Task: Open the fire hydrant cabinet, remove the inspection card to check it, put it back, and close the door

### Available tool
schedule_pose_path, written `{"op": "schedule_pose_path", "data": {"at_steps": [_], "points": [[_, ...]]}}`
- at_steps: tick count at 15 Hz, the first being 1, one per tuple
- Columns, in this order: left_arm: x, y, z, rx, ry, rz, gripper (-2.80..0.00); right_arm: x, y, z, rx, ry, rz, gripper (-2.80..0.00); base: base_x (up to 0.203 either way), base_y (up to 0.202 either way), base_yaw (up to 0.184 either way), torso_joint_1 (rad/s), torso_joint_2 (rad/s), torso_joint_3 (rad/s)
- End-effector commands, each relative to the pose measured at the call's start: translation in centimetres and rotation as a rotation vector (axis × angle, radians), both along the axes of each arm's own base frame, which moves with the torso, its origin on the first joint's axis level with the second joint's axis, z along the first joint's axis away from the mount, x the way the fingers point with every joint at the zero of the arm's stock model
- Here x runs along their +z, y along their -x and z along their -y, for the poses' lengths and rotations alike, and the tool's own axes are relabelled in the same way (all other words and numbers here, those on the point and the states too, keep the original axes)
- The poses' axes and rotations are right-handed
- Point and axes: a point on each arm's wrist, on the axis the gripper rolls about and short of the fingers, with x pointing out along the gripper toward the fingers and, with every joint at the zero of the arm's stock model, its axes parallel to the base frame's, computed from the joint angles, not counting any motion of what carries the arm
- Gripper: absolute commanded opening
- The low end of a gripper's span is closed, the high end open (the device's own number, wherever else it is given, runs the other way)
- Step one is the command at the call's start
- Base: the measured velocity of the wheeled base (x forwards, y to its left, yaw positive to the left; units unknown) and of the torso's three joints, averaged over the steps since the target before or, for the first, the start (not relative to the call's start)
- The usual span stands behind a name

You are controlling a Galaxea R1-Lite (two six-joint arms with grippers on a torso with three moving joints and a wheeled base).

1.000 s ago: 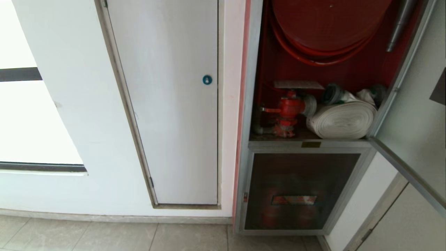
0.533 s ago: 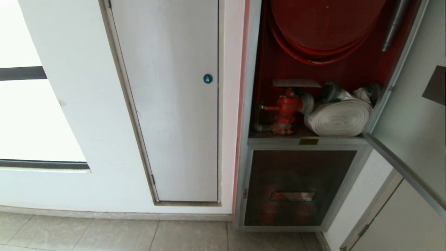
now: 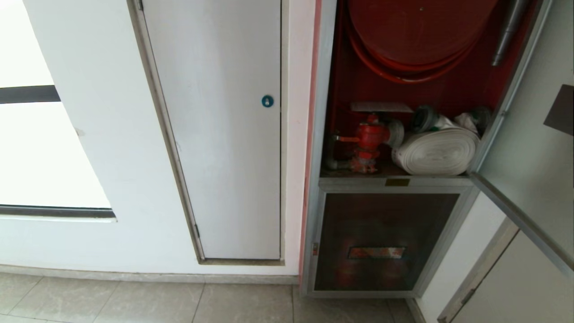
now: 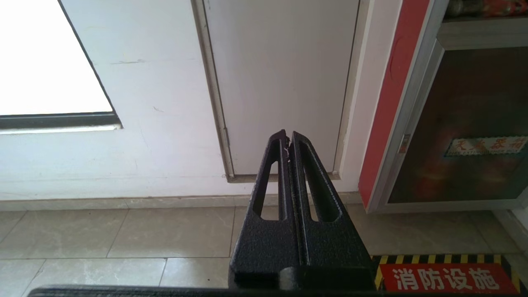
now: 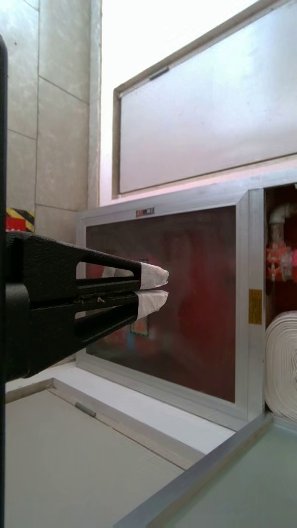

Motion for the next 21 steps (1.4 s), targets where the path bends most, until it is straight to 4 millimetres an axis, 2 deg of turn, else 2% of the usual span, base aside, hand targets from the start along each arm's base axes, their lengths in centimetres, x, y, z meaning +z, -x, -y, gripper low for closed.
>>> {"op": "schedule_pose_path", "data": {"at_steps": [1, 2, 6, 8, 10, 13, 16, 21], "points": [[-0.3, -0.1, 0.0, 0.001, 0.0, -0.013, -2.8, 0.0, 0.0, 0.0, -0.004, 0.001, 0.001, -2.8, 0.0, 0.0, 0.0, 0.0, 0.0, 0.0], [-0.3, -0.1, 0.0, 0.001, 0.0, -0.013, -2.8, 0.4, 0.1, 0.0, -0.004, 0.002, 0.013, -2.8, 0.0, 0.0, 0.0, 0.0, 0.0, 0.0], [-0.3, -0.1, 0.0, 0.001, 0.0, -0.013, -2.8, 4.2, 1.0, 0.0, -0.006, 0.001, 0.07, -2.8, 0.0, 0.0, 0.0, 0.0, 0.0, 0.0], [-0.3, -0.1, 0.0, 0.0, 0.0, -0.013, -2.8, 6.2, 0.6, 0.1, -0.026, 0.001, 0.044, -2.8, 0.0, 0.0, 0.0, 0.0, 0.0, 0.0], [-0.3, -0.1, 0.0, 0.001, 0.0, -0.013, -2.8, 9.1, -0.5, 0.2, -0.094, 0.0, 0.016, -2.8, 0.0, 0.0, 0.0, 0.0, 0.0, 0.0], [-0.3, -0.1, 0.0, 0.001, 0.0, -0.013, -2.8, 13.1, -3.4, 0.6, -0.276, 0.001, -0.008, -2.8, 0.0, 0.0, 0.0, 0.0, 0.0, 0.0], [-0.3, -0.1, 0.0, -0.001, 0.0, -0.013, -2.8, 16.4, -6.1, 1.2, -0.557, -0.006, 0.028, -2.8, 0.0, 0.0, 0.0, 0.0, 0.0, 0.0], [-0.3, -0.1, 0.0, 0.001, 0.0, -0.013, -2.8, 18.3, -6.2, 1.7, -0.834, -0.004, 0.061, -2.8, 0.0, 0.0, 0.0, 0.0, 0.0, 0.0]]}}
